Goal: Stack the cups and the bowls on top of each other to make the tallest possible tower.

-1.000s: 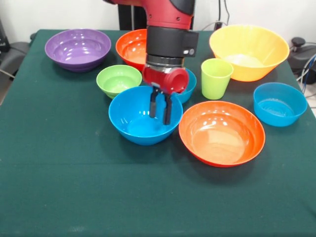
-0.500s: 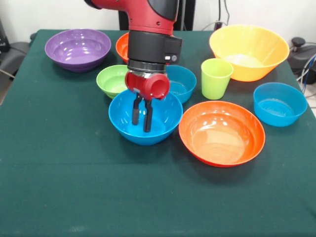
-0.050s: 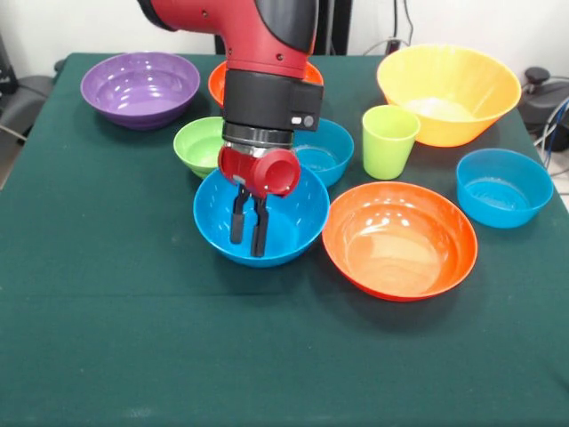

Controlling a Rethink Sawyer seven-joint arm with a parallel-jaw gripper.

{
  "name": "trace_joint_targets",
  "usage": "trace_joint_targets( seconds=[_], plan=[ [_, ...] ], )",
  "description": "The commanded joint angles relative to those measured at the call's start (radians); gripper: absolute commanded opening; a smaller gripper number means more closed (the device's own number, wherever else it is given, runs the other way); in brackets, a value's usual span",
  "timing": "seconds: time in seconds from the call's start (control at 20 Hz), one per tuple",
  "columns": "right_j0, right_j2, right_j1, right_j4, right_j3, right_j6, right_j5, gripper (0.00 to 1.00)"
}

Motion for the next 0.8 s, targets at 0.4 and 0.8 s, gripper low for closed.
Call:
trace_joint_targets(
  seconds=[0.4,0.8],
  plan=[
    [0.048,0.052,0.018,0.050,-0.069,0.115,0.044,1.00],
    [0.046,0.052,-0.012,0.050,-0.045,0.107,0.099,1.00]
  ],
)
